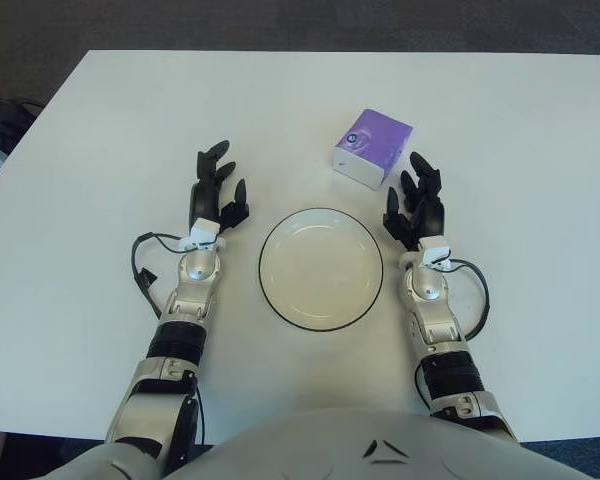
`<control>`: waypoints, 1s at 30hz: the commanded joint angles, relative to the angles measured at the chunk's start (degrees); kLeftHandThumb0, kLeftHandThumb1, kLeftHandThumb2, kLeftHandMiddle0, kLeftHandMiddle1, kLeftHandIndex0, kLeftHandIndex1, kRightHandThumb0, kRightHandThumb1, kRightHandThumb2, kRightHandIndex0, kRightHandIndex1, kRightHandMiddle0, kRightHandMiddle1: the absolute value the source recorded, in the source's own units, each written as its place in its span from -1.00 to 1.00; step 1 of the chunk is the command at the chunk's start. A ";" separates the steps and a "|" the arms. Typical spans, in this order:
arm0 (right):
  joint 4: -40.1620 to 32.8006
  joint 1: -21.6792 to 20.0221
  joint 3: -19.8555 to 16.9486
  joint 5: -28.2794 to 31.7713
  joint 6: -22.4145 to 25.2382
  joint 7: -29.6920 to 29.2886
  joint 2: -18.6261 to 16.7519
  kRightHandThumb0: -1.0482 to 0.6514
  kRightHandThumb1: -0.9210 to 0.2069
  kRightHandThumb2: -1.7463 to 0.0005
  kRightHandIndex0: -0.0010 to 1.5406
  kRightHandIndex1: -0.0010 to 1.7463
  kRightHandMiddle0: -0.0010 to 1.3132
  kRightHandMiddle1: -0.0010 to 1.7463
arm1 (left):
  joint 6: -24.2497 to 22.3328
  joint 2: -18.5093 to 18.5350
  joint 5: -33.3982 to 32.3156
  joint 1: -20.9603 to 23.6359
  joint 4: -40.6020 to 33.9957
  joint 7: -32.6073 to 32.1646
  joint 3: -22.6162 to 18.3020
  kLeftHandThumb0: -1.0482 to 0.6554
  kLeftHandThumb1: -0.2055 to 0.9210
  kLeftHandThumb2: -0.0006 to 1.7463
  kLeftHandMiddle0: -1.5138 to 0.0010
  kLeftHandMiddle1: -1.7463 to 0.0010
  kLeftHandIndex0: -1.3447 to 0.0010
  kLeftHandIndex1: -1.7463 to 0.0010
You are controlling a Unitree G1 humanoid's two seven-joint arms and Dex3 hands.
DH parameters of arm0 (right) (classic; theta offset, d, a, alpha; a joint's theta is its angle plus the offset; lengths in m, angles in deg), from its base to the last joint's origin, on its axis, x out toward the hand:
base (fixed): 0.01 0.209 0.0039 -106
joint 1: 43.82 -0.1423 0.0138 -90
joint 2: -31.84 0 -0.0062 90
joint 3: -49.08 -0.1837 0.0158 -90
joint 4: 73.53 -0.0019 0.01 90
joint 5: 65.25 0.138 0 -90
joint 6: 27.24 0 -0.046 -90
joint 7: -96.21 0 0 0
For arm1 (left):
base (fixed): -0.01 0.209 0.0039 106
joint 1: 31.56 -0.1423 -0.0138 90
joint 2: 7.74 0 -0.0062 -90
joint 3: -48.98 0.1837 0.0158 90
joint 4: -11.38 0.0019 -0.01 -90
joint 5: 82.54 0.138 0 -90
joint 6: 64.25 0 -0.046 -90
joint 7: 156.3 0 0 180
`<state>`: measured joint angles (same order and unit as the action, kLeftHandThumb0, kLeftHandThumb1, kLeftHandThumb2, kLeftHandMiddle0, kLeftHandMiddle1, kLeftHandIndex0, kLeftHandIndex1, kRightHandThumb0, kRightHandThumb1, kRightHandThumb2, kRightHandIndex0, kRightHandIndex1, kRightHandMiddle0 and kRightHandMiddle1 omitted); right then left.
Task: Put the tissue paper into the plate.
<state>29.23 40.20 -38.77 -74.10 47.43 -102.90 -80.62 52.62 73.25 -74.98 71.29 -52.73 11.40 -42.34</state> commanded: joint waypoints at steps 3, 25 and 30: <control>4.35 4.36 -0.49 0.43 4.35 0.75 -0.13 -0.52 -1.00 0.30 -0.59 -1.00 -1.00 -0.47 | 0.51 -3.31 0.63 -9.25 7.51 -0.72 1.36 -0.54 1.00 -0.12 0.67 0.34 1.00 0.09; 3.58 5.04 -0.36 0.08 3.55 0.69 -0.25 -0.53 -1.00 0.33 -0.59 -0.99 -1.00 -0.46 | 1.03 -3.54 0.08 -9.39 7.43 -0.50 1.33 -0.55 1.00 -0.14 0.68 0.35 1.00 0.11; 3.46 5.12 -0.33 0.05 3.67 0.68 -0.27 -0.53 -1.00 0.33 -0.59 -0.99 -1.00 -0.46 | 1.04 -3.48 0.14 -9.44 7.40 -0.53 1.34 -0.54 1.00 -0.14 0.67 0.34 1.00 0.11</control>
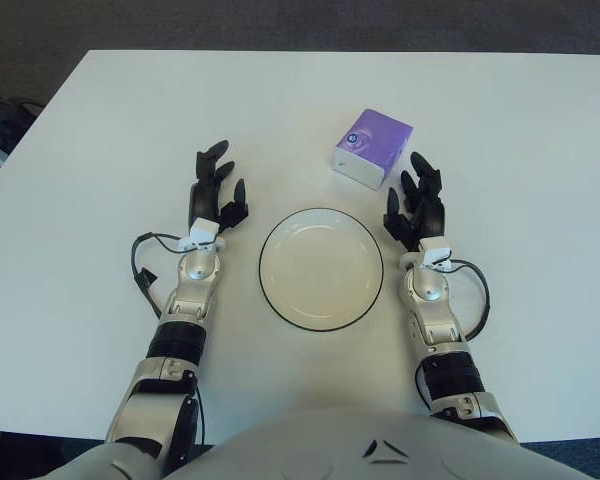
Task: Put the tissue paper into the plate.
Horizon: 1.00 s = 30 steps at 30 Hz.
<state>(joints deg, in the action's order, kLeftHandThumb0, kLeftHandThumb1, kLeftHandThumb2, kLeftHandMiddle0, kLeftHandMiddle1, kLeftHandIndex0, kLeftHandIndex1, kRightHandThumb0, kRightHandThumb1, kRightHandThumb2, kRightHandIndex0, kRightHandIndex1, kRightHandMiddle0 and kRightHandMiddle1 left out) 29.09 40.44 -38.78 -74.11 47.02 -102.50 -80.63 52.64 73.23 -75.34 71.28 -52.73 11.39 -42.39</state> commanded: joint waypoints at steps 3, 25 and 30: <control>3.43 5.00 -0.26 0.03 4.23 0.26 -0.32 -0.53 -1.00 0.32 -0.60 -1.00 -1.00 -0.49 | 0.94 -3.43 0.54 -9.47 7.35 -0.52 1.40 -0.53 1.00 -0.13 0.67 0.34 1.00 0.09; 3.41 5.20 -0.31 0.17 3.73 0.27 -0.33 -0.51 -1.00 0.33 -0.57 -0.99 -1.00 -0.44 | 0.45 -3.43 0.89 -9.58 7.35 -0.98 1.42 -0.52 1.00 -0.12 0.65 0.33 1.00 0.04; 3.32 5.26 -0.31 0.11 3.75 0.20 -0.32 -0.52 -1.00 0.33 -0.57 -0.99 -1.00 -0.45 | 0.46 -3.40 0.99 -9.53 7.46 -1.04 1.45 -0.53 1.00 -0.11 0.65 0.33 1.00 0.03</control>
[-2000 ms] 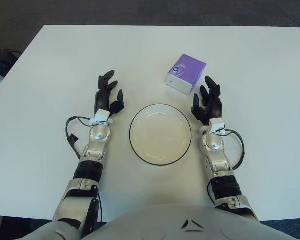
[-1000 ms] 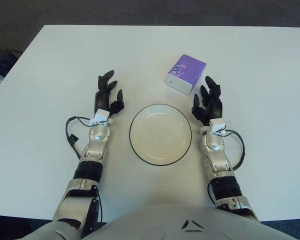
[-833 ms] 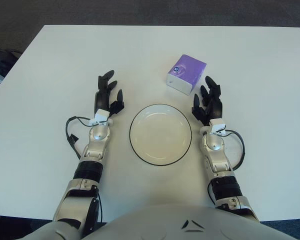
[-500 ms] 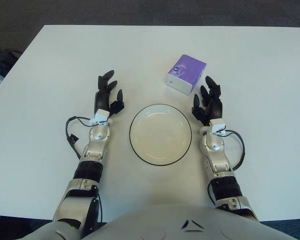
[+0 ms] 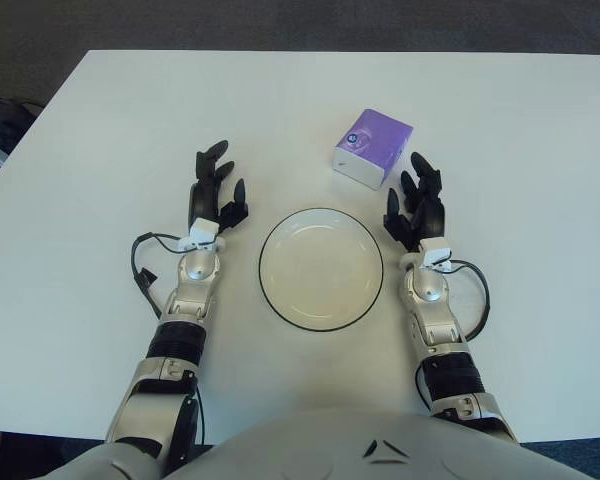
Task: Put the tissue paper into the plate.
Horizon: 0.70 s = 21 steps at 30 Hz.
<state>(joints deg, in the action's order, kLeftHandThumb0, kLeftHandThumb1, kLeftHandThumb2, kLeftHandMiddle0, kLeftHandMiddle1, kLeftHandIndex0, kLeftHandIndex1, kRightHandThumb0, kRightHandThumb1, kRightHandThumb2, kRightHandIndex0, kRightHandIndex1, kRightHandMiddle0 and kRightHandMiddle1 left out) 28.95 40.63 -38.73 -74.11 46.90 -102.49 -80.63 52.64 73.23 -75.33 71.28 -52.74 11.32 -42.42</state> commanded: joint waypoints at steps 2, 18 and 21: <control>3.44 5.09 -0.37 0.10 3.85 0.20 -0.29 -0.52 -1.00 0.33 -0.58 -0.99 -1.00 -0.45 | 0.43 -3.39 1.01 -9.51 7.48 -1.00 1.50 -0.53 1.00 -0.11 0.65 0.33 1.00 0.03; -2.91 8.98 0.94 -0.71 0.69 0.16 -0.45 -0.48 -1.00 0.36 -0.57 -0.99 -1.00 -0.50 | 0.40 -3.68 0.85 -9.49 7.64 -1.07 1.48 -0.52 1.00 -0.12 0.66 0.32 1.00 0.06; -5.86 10.51 1.48 -1.86 -0.46 -0.45 -0.44 -0.47 -1.00 0.36 -0.57 -0.99 -1.00 -0.50 | 0.36 -3.72 0.82 -9.45 7.69 -1.07 1.51 -0.52 1.00 -0.13 0.66 0.32 1.00 0.07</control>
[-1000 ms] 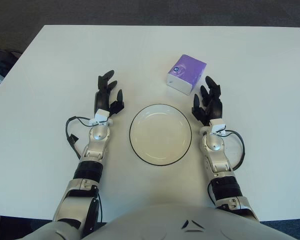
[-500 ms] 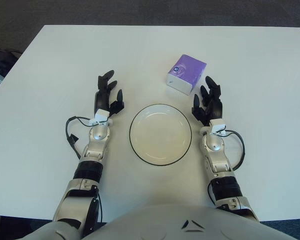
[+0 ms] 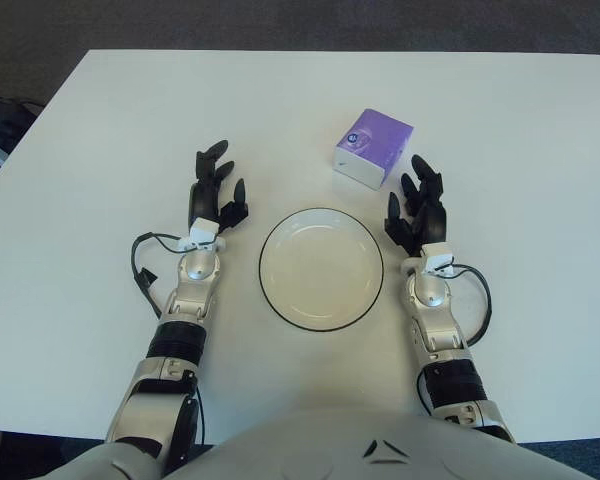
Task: Put the tissue paper into the plate.
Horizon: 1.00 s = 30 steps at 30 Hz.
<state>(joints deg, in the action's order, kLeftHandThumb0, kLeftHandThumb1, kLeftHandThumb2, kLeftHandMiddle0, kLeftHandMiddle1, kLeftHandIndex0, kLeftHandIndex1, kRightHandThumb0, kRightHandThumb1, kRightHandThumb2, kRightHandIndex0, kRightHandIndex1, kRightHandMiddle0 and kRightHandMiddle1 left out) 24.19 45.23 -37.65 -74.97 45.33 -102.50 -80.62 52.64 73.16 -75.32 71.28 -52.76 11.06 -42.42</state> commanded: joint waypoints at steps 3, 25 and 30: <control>-4.34 6.91 0.48 -2.34 1.32 -0.95 -0.30 -0.46 -1.00 0.36 -0.57 -0.99 -1.00 -0.50 | 0.34 -3.66 0.86 -9.35 7.78 -0.91 1.60 -0.52 1.00 -0.13 0.66 0.32 1.00 0.07; -17.04 -4.85 -6.11 -12.25 11.83 -4.98 4.76 -0.52 -1.00 0.47 -0.57 -0.99 -1.00 -0.42 | -0.29 -3.78 1.28 -8.39 8.48 -1.51 1.97 -0.51 1.00 -0.12 0.66 0.32 1.00 0.08; -17.21 -8.78 -6.80 -13.01 13.11 -4.61 5.89 -0.50 -1.00 0.46 -0.57 -0.99 -1.00 -0.43 | -0.15 -3.64 1.39 -8.34 8.77 -1.75 1.95 -0.51 1.00 -0.12 0.66 0.32 1.00 0.08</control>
<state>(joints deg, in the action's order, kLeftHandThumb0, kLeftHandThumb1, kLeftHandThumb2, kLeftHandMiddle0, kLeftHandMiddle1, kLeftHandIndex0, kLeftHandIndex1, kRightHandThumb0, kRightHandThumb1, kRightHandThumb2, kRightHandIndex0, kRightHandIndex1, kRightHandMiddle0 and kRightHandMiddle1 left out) 7.87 38.93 -43.70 -86.80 57.09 -106.84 -75.78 52.65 73.15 -75.26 71.34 -52.70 9.96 -42.40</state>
